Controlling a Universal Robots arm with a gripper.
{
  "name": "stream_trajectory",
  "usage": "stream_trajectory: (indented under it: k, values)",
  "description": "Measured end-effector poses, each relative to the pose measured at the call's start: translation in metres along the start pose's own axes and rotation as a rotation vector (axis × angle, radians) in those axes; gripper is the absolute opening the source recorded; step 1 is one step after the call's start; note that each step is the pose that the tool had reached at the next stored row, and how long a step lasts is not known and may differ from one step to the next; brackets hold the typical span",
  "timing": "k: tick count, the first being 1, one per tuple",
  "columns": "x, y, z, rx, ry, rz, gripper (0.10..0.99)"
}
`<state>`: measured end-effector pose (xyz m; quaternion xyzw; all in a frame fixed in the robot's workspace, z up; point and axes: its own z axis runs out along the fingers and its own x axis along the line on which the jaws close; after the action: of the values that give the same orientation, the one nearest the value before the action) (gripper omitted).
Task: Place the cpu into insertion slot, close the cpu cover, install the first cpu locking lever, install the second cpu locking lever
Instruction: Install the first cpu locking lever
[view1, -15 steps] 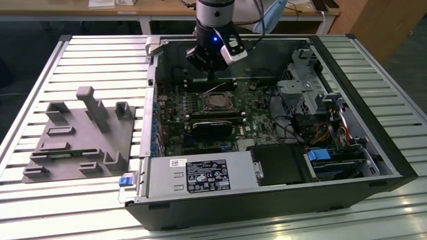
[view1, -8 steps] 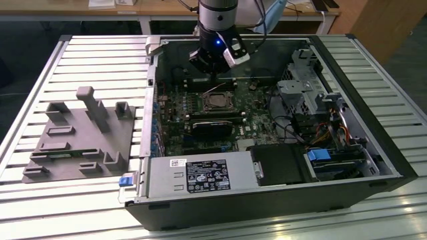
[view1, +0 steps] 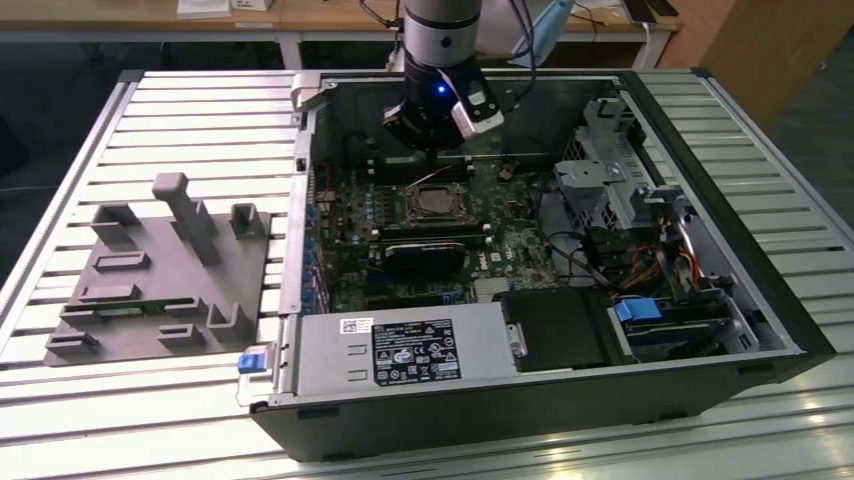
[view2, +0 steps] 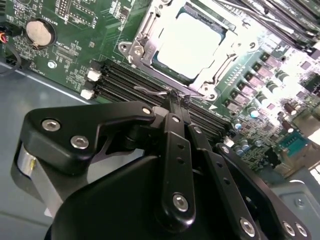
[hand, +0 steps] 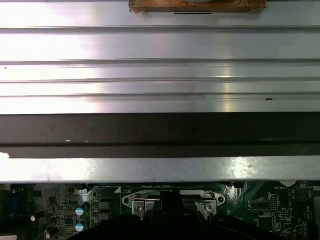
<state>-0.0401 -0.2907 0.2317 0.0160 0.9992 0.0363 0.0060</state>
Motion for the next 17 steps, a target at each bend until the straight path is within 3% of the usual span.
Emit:
stream_trajectory:
  k: [17]
  values:
    - [-0.0056, 0.005, 0.0082, 0.0, -0.0001, 0.0, 0.106]
